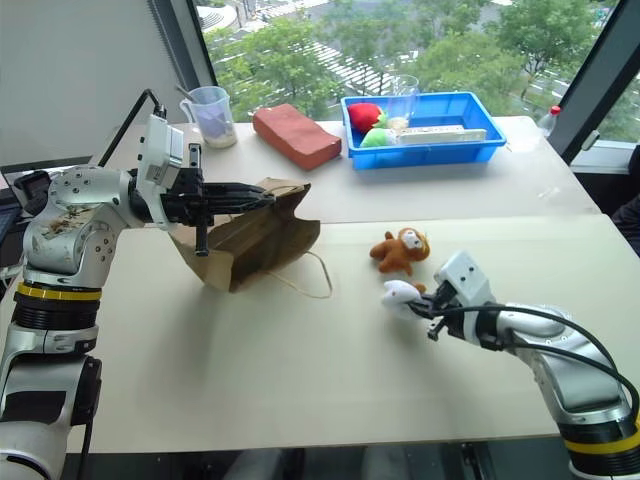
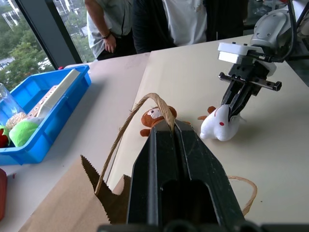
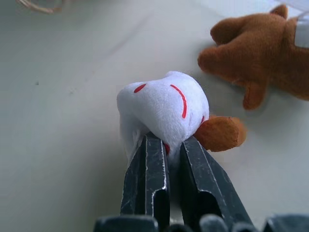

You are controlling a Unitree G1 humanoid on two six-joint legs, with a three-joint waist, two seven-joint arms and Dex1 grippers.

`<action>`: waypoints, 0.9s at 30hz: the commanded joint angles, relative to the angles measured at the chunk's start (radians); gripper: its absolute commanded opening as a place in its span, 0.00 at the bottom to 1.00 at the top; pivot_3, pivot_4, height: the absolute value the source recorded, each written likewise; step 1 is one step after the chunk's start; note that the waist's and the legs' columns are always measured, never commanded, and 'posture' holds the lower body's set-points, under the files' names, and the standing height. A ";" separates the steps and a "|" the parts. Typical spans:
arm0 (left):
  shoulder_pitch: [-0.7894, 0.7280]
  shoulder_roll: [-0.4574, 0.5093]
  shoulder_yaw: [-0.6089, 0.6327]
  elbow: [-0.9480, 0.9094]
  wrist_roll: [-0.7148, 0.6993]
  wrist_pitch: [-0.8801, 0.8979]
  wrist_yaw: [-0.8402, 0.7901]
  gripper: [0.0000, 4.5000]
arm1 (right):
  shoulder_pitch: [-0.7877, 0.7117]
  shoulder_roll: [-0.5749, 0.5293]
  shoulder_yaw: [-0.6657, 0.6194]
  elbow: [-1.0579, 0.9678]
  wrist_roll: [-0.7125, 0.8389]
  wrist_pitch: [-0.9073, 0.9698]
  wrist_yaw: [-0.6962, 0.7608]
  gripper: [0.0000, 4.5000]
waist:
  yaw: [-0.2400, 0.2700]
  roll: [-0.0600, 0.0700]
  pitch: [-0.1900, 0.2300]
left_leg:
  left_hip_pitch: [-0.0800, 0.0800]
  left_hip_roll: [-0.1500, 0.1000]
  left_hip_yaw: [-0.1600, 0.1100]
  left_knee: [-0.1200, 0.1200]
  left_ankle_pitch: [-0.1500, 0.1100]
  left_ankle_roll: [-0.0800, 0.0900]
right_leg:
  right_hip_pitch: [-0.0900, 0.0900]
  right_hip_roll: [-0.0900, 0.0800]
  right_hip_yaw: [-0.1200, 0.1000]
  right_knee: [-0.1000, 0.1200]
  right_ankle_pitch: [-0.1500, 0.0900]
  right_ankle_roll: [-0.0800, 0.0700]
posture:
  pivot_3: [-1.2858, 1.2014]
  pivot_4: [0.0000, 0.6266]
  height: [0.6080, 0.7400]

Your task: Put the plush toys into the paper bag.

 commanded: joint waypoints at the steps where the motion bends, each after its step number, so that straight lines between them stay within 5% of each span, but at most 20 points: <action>1: -0.033 0.000 0.009 -0.009 -0.008 -0.006 0.000 0.00 | -0.171 0.068 -0.034 -0.106 0.152 0.133 -0.055 0.00 | -0.003 0.000 0.000 | 0.000 0.000 0.000 0.000 0.000 0.000 | 0.000 0.000 0.000 0.000 0.000 0.000 | 0.52 0.24 1.00; 12: -0.081 -0.045 -0.010 0.032 -0.002 -0.024 -0.001 0.00 | -0.478 0.362 0.295 0.102 -0.032 0.093 -0.223 0.00 | 0.002 0.000 0.000 | -0.003 0.000 -0.003 0.000 0.000 -0.001 | -0.002 0.000 -0.003 0.003 0.002 -0.001 | 0.52 0.24 1.00; 19: -0.104 -0.064 -0.013 0.056 0.004 -0.034 -0.009 0.00 | -0.614 0.638 0.357 0.404 -0.158 -0.083 -0.314 0.00 | -0.026 0.000 0.000 | -0.003 0.000 -0.004 0.000 0.000 -0.001 | -0.003 0.001 -0.003 0.005 0.002 -0.001 | 0.52 0.24 1.00; 27: -0.107 -0.061 -0.008 0.058 0.003 -0.036 -0.011 0.00 | -0.585 0.706 0.358 0.433 -0.186 -0.143 -0.271 0.67 | -0.030 0.000 0.000 | -0.003 0.000 -0.005 -0.001 0.001 -0.002 | -0.005 0.001 -0.003 0.005 0.002 -0.001 | 0.52 0.24 1.00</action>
